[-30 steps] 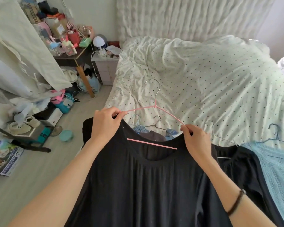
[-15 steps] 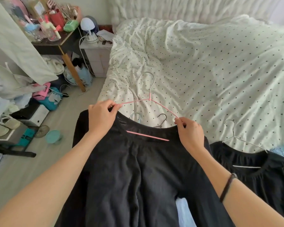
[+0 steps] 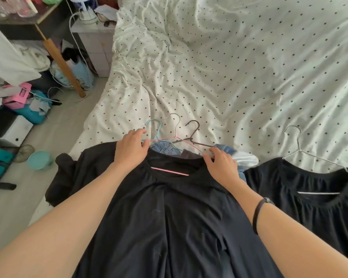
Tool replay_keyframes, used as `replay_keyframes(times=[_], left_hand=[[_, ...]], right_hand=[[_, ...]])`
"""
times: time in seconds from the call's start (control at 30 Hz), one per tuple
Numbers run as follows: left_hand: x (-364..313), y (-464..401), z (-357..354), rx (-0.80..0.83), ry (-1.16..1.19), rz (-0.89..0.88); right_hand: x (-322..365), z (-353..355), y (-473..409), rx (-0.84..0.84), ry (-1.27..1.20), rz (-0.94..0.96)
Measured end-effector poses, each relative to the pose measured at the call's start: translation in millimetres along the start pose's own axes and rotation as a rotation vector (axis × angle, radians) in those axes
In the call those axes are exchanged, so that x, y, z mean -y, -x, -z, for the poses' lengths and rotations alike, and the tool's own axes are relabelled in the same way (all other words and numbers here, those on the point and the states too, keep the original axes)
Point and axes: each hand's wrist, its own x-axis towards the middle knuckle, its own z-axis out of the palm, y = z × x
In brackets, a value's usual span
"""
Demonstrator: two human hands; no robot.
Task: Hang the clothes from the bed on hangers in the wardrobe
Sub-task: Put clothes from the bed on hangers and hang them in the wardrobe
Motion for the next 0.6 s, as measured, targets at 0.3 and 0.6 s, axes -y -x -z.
replay_keyframes(times=[0.3,0.6], left_hand=[[-44,85,64,-0.035,-0.304,-0.427],[-125,229,144,0.064,-0.029,-0.316]], right_hand=[[-2,60,99,-0.11,0.134,0.152],[-13,164,286,-0.166,0.033,-0.044]])
